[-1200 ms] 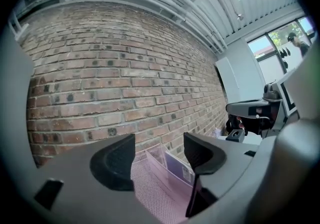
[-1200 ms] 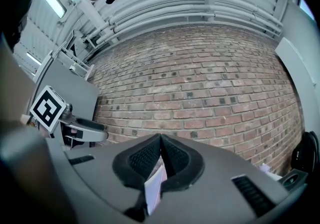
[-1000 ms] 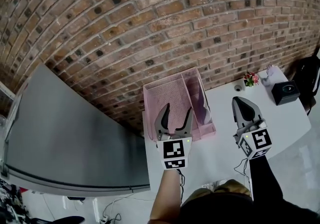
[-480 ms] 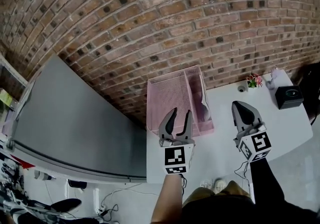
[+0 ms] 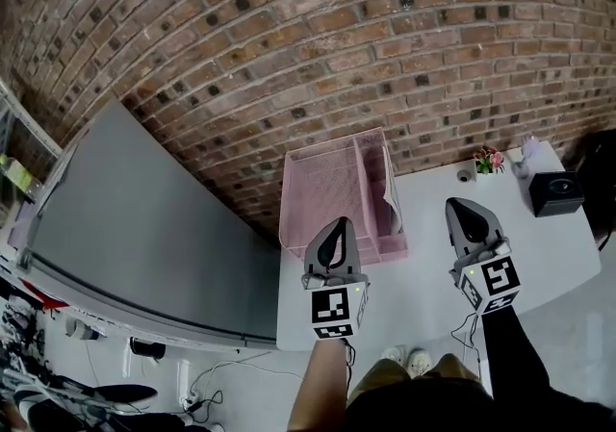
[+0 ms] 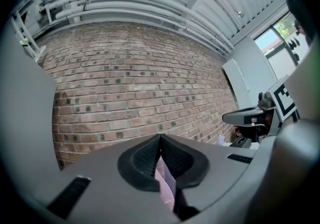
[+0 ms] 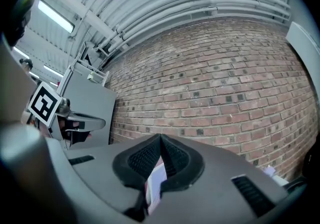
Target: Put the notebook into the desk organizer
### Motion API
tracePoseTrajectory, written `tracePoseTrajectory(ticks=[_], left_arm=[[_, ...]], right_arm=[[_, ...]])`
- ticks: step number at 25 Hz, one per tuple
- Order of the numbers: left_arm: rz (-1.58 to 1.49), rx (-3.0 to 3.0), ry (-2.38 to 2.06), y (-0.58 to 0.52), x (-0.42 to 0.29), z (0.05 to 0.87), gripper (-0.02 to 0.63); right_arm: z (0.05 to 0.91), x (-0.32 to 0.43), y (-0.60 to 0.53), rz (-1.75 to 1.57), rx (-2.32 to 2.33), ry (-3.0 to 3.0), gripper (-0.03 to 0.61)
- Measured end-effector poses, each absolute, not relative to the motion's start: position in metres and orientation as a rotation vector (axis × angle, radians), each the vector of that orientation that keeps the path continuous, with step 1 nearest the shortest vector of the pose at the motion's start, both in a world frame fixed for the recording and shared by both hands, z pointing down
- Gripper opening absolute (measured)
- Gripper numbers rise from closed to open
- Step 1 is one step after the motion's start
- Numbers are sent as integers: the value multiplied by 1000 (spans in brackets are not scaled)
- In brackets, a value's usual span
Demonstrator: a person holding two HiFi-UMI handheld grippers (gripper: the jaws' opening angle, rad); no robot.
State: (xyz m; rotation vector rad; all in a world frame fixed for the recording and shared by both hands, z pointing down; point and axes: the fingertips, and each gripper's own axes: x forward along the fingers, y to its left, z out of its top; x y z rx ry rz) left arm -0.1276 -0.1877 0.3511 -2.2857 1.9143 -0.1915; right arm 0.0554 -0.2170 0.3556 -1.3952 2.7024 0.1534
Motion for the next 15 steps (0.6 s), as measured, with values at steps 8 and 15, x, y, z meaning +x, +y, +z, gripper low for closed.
tracePoseTrajectory(ticks=[8,15], left_arm=[[-177,-2272,1914,-191,-129,345,14],[-173,-2275,1892,-195,-125,342,15]], right_arm=[[352,61,-220,201,-1395,2704,20],[350,57,-221,212,-1376,2711,20]])
